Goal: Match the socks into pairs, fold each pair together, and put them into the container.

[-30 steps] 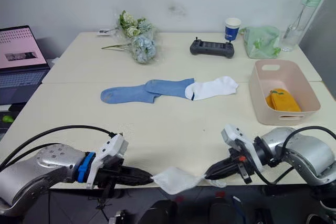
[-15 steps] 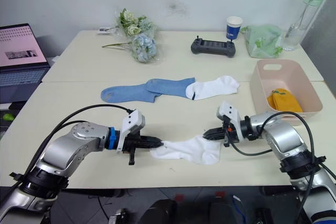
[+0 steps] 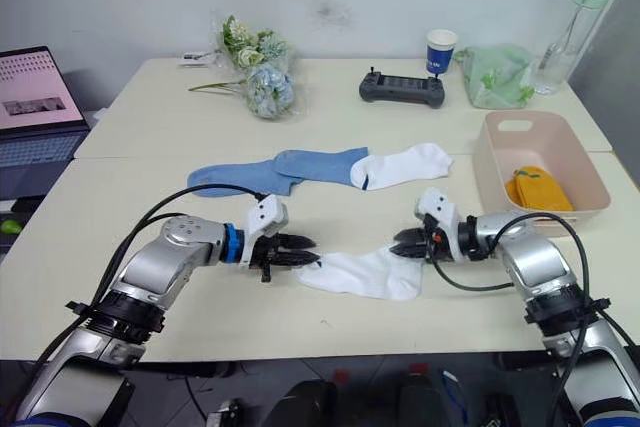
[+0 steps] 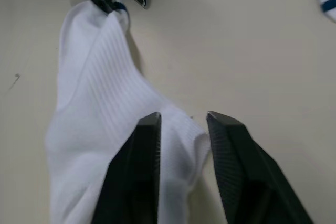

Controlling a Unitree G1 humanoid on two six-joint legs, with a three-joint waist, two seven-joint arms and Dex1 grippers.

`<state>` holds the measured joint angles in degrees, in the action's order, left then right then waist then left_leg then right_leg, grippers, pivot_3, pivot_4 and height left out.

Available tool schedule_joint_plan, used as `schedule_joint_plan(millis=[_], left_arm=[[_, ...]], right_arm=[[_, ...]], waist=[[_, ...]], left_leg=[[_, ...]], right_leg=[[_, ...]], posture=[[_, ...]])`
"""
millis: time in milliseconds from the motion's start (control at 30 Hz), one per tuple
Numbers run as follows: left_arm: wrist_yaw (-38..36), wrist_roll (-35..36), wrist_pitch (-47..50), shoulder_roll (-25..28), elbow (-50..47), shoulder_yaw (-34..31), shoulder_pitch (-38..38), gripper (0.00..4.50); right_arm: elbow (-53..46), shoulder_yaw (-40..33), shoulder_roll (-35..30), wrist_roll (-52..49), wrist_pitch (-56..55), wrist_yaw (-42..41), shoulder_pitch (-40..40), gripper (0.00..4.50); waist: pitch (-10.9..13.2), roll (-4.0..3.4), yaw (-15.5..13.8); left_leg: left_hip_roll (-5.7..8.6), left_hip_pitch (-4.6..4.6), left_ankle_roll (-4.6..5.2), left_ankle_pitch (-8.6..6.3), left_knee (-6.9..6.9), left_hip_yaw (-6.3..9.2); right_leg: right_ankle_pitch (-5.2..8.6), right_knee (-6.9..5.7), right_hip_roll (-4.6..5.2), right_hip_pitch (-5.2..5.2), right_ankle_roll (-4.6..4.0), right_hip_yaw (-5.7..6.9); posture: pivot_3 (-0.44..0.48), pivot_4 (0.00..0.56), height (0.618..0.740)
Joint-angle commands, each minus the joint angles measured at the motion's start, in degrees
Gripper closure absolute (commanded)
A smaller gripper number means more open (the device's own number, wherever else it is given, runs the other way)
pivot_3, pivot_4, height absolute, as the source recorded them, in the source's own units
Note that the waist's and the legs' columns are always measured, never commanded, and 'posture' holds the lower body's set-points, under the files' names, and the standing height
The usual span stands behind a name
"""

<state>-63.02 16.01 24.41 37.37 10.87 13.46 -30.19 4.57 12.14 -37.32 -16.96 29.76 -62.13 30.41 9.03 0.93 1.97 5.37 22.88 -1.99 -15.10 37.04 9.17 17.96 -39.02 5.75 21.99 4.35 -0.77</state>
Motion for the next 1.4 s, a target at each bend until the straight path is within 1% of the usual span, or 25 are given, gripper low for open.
schedule_joint_plan(millis=[33, 100, 133, 167, 267, 400, 500, 633, 800, 867, 967, 1067, 1167, 1267, 1367, 1400], left_arm=[[1.6, 1.7, -0.6, 1.8, -3.1, -6.2, 2.1, 1.62], [3.3, 2.1, -0.3, 1.9, -5.4, -8.7, 4.1, 0.97], [3.7, 2.9, 0.3, 1.9, -7.4, -9.8, 5.3, 0.69], [4.0, 3.6, 0.2, 1.7, -9.7, -10.9, 6.8, 0.4], [4.7, 4.6, -0.4, 1.2, -16.2, -12.0, 10.6, 0.4], [5.5, 3.5, -2.7, 0.7, -23.5, -10.2, 16.1, 0.4], [6.9, 2.0, -4.0, -0.4, -25.0, -8.9, 18.6, 1.01], [8.2, -1.6, -7.6, -0.3, -24.7, -6.8, 21.4, 2.28], [8.6, -4.2, -12.0, -0.2, -23.0, -6.2, 24.1, 3.95], [8.0, -5.2, -13.9, 0.0, -22.3, -5.4, 24.5, 4.49], [7.8, -5.9, -15.6, 0.1, -21.6, -5.3, 24.7, 4.49], [8.3, -5.3, -16.0, 0.1, -21.8, -6.7, 24.6, 4.49], [7.8, -4.4, -16.0, 0.7, -22.5, -7.6, 24.6, 4.5], [6.3, -4.0, -17.1, 1.4, -23.4, -7.7, 24.9, 4.5], [5.0, -4.2, -18.3, 2.4, -23.5, -7.3, 25.3, 4.5], [4.6, -4.6, -19.1, 2.8, -23.4, -7.3, 25.4, 4.32]], right_arm=[[-4.0, -4.7, -0.8, -0.9, -0.2, 2.6, -0.7, 1.67], [-6.2, -6.0, -1.2, -1.5, -0.3, 2.9, -2.0, 0.93], [-7.7, -6.6, -1.4, -2.2, 0.1, 2.7, -2.7, 0.64], [-9.5, -6.9, -1.4, -2.9, 0.7, 2.4, -3.4, 0.62], [-14.2, -6.6, -0.8, -4.6, 2.2, 2.0, -5.0, 0.62], [-18.0, -3.7, 1.7, -4.1, 1.5, 3.2, -6.7, 0.62], [-16.2, -1.7, 3.8, -0.6, -2.8, 5.0, -7.2, 1.24], [-11.5, 0.7, 3.5, 5.1, -8.8, 6.2, -7.0, 2.64], [-7.6, 0.0, 2.8, 6.8, -8.9, 6.6, -6.9, 4.48], [-6.5, -0.5, 3.2, 6.8, -8.4, 7.1, -6.9, 4.5], [-6.3, -1.4, 3.8, 5.5, -6.5, 7.4, -6.7, 4.5], [-7.9, -3.0, 4.5, 3.2, -3.2, 7.8, -6.6, 4.5], [-9.3, -4.5, 4.4, 1.4, -0.6, 8.0, -6.6, 3.93], [-9.1, -5.3, 4.4, 1.3, 0.4, 9.3, -6.8, 2.91], [-9.4, -5.8, 4.6, 0.2, 2.7, 9.5, -6.9, 1.79], [-9.7, -5.9, 4.3, -0.4, 3.9, 9.2, -7.1, 1.43]], waist=[[0.0, 0.0, 0.1], [0.0, 0.0, 0.1], [0.0, -0.01, 0.1], [0.0, 0.0, 0.0], [0.0, 0.0, -0.1], [0.0, -0.01, 0.0], [0.0, -0.02, -0.1], [0.0, -0.01, -0.1], [0.0, -0.02, -0.2], [0.0, -0.02, -0.2], [0.0, -0.02, -0.2], [0.0, -0.02, -0.2], [0.0, -0.02, -0.2], [0.0, -0.02, -0.2], [0.0, -0.02, -0.2], [0.0, -0.02, -0.2]], left_leg=[[0.0, 0.0, 0.0, 0.0, 0.0, 0.0], [0.0, 0.01, 0.0, 0.0, -0.02, -0.02], [0.0, 0.01, 0.0, 0.0, -0.02, -0.01], [0.0, 0.03, 0.0, 0.0, -0.02, -0.01], [0.0, 0.05, 0.0, 0.0, -0.01, -0.01], [-0.01, 0.03, 0.0, 0.0, -0.02, -0.02], [0.0, 0.02, 0.0, 0.0, -0.03, -0.02], [0.02, 0.02, 0.0, 0.0, -0.02, -0.04], [0.01, 0.02, 0.0, 0.0, -0.03, -0.05], [0.01, 0.01, 0.0, 0.0, -0.04, -0.05], [0.01, 0.01, 0.0, 0.0, -0.04, -0.05], [0.0, 0.01, 0.0, 0.0, -0.04, -0.04], [0.0, 0.02, 0.0, 0.0, -0.04, -0.04], [0.0, 0.01, 0.0, 0.0, -0.04, -0.04], [0.01, 0.01, 0.0, 0.0, -0.04, -0.04], [0.0, 0.01, 0.0, 0.0, -0.04, -0.04]], right_leg=[[0.0, -0.01, 0.0, 0.01, 0.0, -0.01], [0.0, 0.0, 0.0, 0.05, 0.0, -0.05], [0.0, 0.0, 0.01, 0.05, 0.0, -0.04], [0.0, 0.01, 0.01, 0.06, 0.0, -0.04], [0.0, 0.01, 0.03, 0.06, 0.0, -0.05], [-0.01, 0.0, 0.04, 0.04, -0.01, -0.08], [-0.01, 0.0, 0.04, 0.03, -0.01, -0.08], [-0.01, 0.01, 0.03, 0.02, -0.01, -0.07], [-0.01, 0.01, 0.03, 0.03, -0.01, -0.07], [-0.01, 0.01, 0.03, 0.02, -0.01, -0.08], [-0.01, 0.01, 0.03, 0.03, -0.01, -0.08], [-0.01, 0.01, 0.03, 0.02, -0.01, -0.07], [-0.01, 0.01, 0.03, 0.02, -0.01, -0.08], [-0.01, 0.01, 0.02, 0.02, -0.01, -0.07], [-0.01, 0.01, 0.03, 0.02, -0.01, -0.07], [-0.01, 0.01, 0.03, 0.02, -0.01, -0.07]], posture=[[0.0, 0.15, 0.74], [0.0, 0.15, 0.74], [0.0, 0.15, 0.74], [0.0, 0.15, 0.74], [0.0, 0.15, 0.74], [0.0, 0.15, 0.74], [0.0, 0.15, 0.74], [0.0, 0.15, 0.74], [0.0, 0.15, 0.74], [0.0, 0.15, 0.74], [0.0, 0.15, 0.74], [0.0, 0.15, 0.74], [0.0, 0.15, 0.74], [0.0, 0.15, 0.74], [0.0, 0.15, 0.74], [0.0, 0.15, 0.74]])
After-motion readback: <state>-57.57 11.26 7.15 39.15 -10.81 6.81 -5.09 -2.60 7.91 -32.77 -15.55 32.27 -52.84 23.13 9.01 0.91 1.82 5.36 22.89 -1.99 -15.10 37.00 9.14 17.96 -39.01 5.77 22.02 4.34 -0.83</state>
